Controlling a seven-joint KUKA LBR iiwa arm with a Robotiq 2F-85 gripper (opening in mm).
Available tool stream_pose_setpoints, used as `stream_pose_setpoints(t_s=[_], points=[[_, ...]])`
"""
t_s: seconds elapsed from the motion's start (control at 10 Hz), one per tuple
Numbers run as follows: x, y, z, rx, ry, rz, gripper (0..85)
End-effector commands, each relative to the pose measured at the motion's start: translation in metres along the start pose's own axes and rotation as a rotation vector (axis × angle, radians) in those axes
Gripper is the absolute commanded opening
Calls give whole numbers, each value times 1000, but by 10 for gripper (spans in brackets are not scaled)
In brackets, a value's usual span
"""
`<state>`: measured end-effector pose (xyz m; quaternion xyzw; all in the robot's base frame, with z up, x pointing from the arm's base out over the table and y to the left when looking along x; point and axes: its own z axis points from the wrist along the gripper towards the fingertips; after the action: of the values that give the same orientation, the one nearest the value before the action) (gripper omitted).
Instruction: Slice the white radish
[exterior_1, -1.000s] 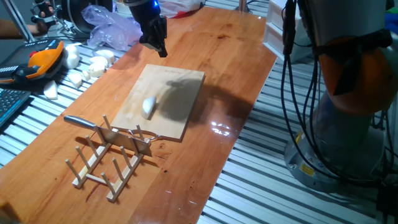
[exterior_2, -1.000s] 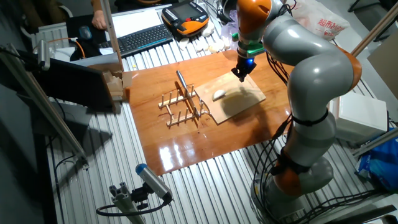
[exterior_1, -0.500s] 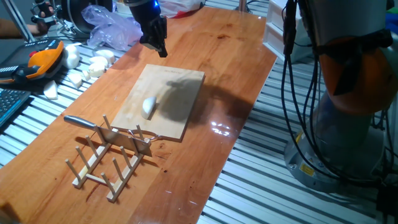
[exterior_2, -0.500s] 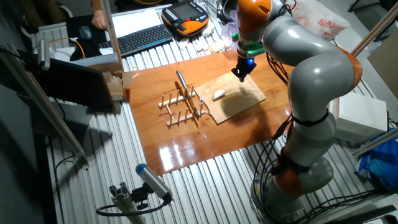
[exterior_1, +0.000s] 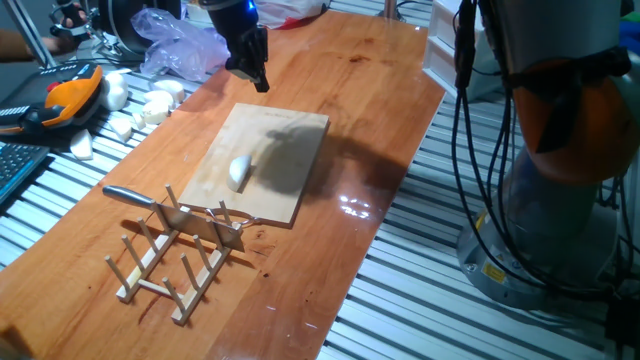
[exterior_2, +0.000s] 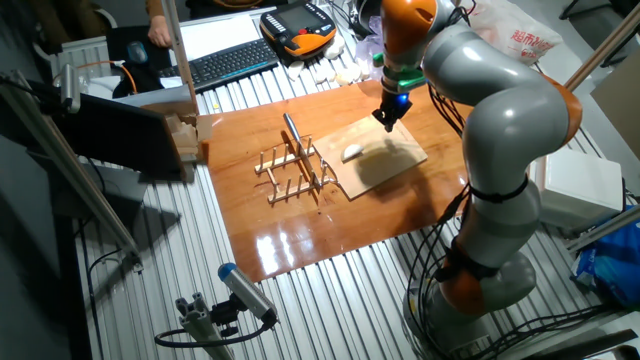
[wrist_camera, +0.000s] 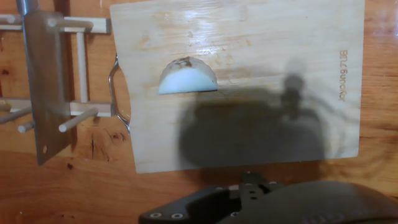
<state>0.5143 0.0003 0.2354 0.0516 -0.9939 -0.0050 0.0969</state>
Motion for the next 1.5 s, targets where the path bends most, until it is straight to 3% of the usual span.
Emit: stream_pose_setpoints(t_s=[0.0,0.1,0.2,0.3,0.4,0.5,0.6,0.7,0.8,1.1,1.2,1.4], points=[[0,0,0,-35,-58,61,0],[0,0,0,-55,-83,91,0],[0,0,0,-31,-62,86,0],[0,0,0,-47,-58,64,0],[0,0,0,-102,-74,38,0],[0,0,0,-44,-103,1,0],[0,0,0,-33,-116,12,0],[0,0,0,82,-166,24,0],[0,0,0,26,-139,19,0],[0,0,0,8,-121,24,0],[-2,2,-2,-13,-120,35,0],[-27,38,-20,25,-86,58,0]])
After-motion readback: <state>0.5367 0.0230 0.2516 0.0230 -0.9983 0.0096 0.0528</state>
